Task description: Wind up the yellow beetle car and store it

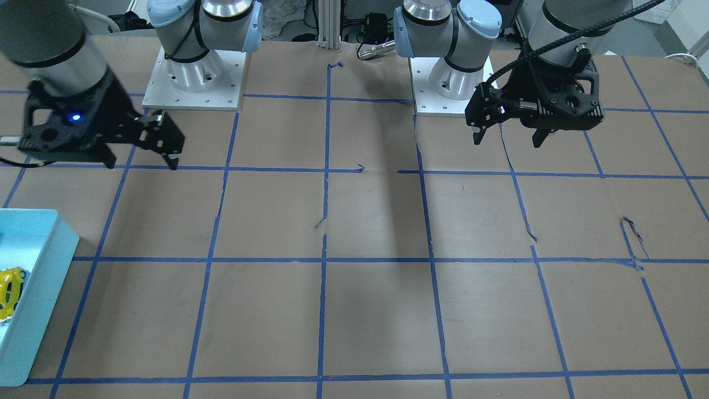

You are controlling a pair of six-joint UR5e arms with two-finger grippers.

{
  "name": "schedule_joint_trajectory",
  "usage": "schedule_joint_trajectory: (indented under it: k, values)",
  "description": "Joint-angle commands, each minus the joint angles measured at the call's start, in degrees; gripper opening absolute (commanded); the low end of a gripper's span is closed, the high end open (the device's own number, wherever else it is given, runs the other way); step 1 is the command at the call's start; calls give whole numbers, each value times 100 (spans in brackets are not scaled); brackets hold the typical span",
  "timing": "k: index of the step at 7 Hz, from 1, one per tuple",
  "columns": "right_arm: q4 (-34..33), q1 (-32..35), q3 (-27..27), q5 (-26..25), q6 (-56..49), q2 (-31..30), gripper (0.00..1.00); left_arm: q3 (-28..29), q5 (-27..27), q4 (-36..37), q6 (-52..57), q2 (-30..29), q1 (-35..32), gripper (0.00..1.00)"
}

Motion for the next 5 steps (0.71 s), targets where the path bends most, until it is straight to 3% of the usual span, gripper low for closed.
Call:
schedule_joint_trajectory:
  k: [1, 5]
  values:
    - [-341, 487, 36, -53, 494, -78, 99, -6, -4, 7, 0, -3, 0, 100]
    - [-544, 310, 202, -52, 2, -104, 100, 3, -4, 7, 9, -3, 9, 100]
